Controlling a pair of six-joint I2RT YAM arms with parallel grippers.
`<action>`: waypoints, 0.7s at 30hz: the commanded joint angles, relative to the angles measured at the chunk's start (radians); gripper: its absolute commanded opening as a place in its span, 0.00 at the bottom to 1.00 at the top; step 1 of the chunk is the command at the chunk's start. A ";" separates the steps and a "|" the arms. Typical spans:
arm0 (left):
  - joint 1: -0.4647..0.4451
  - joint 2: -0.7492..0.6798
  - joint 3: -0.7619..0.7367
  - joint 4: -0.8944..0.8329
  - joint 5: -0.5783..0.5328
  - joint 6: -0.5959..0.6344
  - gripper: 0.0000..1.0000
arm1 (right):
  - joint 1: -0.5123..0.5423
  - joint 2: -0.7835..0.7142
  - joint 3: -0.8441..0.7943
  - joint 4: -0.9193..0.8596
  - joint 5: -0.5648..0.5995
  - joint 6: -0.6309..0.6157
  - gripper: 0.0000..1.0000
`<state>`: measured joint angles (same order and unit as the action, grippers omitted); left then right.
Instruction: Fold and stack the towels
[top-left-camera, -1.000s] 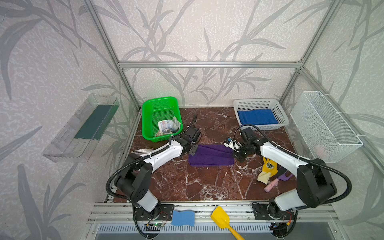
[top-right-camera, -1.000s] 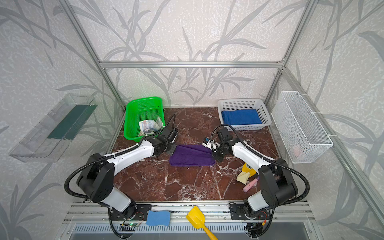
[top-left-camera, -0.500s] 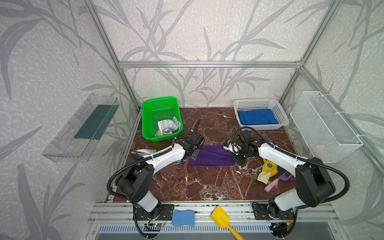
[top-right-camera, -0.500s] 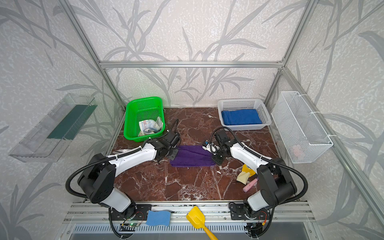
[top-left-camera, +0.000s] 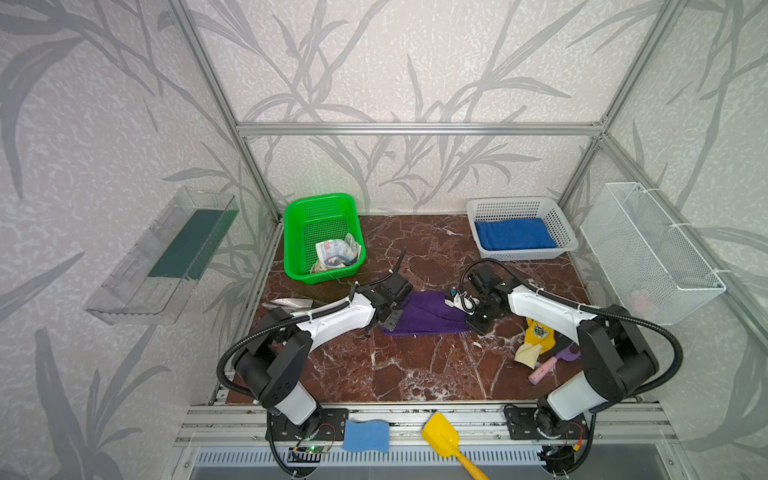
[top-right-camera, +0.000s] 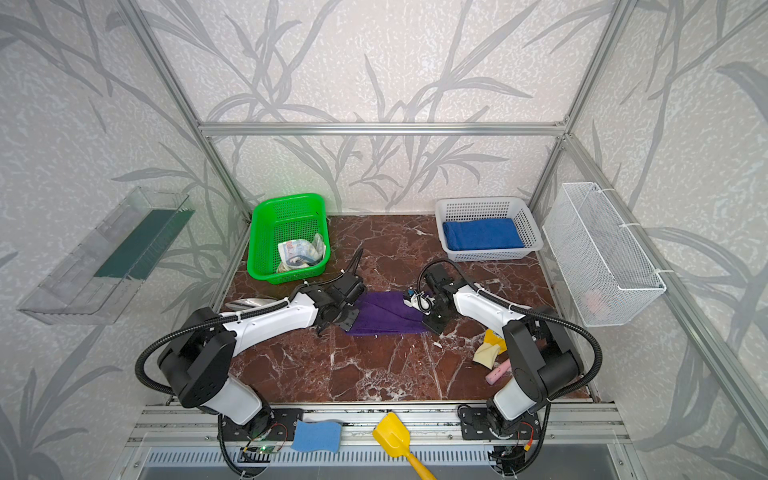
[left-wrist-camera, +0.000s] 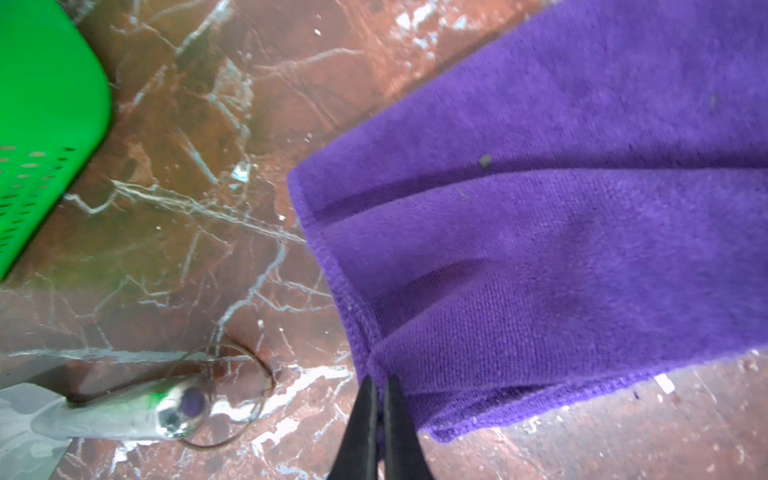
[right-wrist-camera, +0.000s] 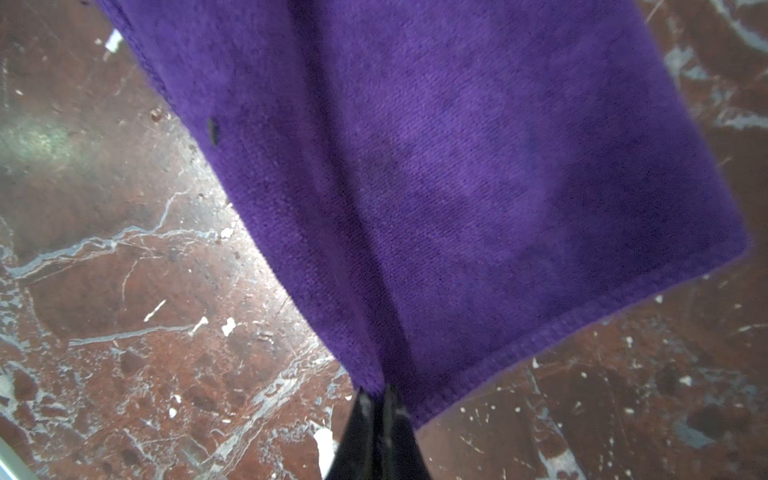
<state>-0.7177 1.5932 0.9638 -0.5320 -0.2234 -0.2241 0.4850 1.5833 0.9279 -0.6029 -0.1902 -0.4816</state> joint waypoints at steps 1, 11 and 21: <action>-0.020 -0.038 -0.021 -0.035 0.001 -0.038 0.23 | 0.010 -0.007 -0.011 -0.036 0.028 0.010 0.19; -0.055 -0.187 -0.116 -0.044 0.003 -0.116 0.38 | 0.011 -0.156 -0.063 0.027 0.065 0.066 0.42; -0.048 -0.238 -0.104 0.035 -0.088 -0.188 0.46 | 0.010 -0.292 -0.100 0.198 0.037 0.281 0.46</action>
<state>-0.7654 1.3495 0.8490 -0.5064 -0.2642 -0.3473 0.4919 1.2987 0.8291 -0.4442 -0.1291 -0.2966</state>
